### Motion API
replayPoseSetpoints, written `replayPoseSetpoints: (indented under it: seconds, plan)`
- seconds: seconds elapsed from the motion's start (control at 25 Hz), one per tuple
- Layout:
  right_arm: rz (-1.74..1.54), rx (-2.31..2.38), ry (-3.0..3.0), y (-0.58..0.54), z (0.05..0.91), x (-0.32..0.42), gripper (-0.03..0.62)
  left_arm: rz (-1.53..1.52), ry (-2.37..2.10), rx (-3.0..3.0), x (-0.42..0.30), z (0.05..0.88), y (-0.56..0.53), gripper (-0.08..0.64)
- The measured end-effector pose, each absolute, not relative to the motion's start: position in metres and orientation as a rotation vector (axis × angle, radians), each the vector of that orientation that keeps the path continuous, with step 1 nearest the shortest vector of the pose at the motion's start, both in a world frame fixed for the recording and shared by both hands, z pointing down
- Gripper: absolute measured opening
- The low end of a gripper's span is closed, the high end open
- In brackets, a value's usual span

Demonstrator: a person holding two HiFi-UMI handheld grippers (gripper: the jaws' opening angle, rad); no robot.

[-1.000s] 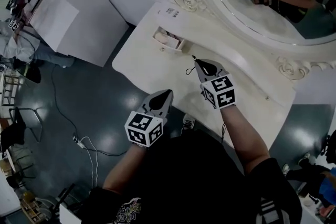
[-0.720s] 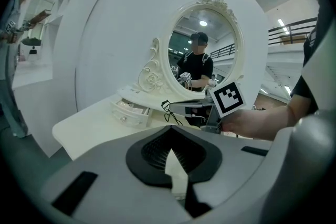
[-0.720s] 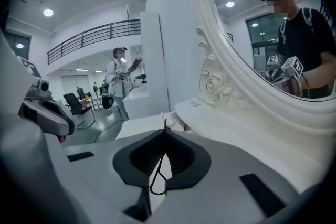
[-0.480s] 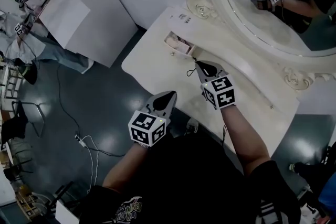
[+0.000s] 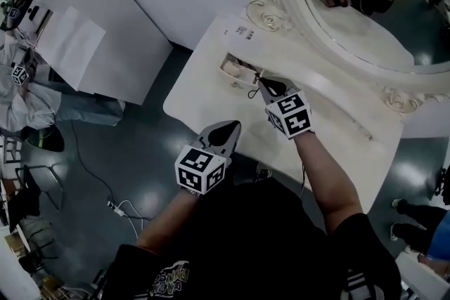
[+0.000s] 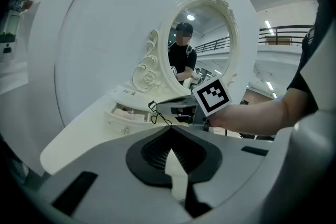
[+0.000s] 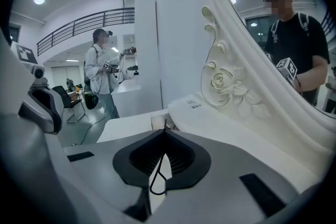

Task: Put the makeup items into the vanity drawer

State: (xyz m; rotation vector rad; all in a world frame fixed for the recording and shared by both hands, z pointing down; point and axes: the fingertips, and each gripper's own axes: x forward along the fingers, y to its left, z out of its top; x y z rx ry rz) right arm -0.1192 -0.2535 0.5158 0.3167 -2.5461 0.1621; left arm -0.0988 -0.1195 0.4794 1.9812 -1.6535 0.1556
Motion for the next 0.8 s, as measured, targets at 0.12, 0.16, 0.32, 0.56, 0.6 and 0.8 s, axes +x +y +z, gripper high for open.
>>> replayPoseSetpoints:
  seconds: [0.12, 0.16, 0.32, 0.56, 0.6, 0.8]
  plan:
    - [0.139, 0.318, -2.496, -0.263, 0.530, -0.133, 0.034, 0.148, -1.630, 1.990, -0.117, 0.483, -0.123, 0.000]
    - [0.124, 0.316, -2.482, -0.266, 0.534, -0.137, 0.034, 0.145, -1.626, 1.988, -0.124, 0.485, -0.124, 0.000]
    - [0.087, 0.274, -2.430, -0.270, 0.543, -0.159, 0.034, 0.131, -1.615, 1.983, -0.149, 0.490, -0.125, 0.000]
    - [0.066, 0.233, -2.341, -0.274, 0.559, -0.180, 0.034, 0.106, -1.594, 1.971, -0.175, 0.496, -0.130, 0.000]
    - [0.056, 0.232, -2.331, -0.276, 0.561, -0.182, 0.034, 0.103, -1.589, 1.969, -0.178, 0.498, -0.131, 0.000]
    - [0.070, 0.230, -2.317, -0.279, 0.562, -0.192, 0.034, 0.094, -1.559, 1.970, -0.184, 0.505, -0.137, 0.000]
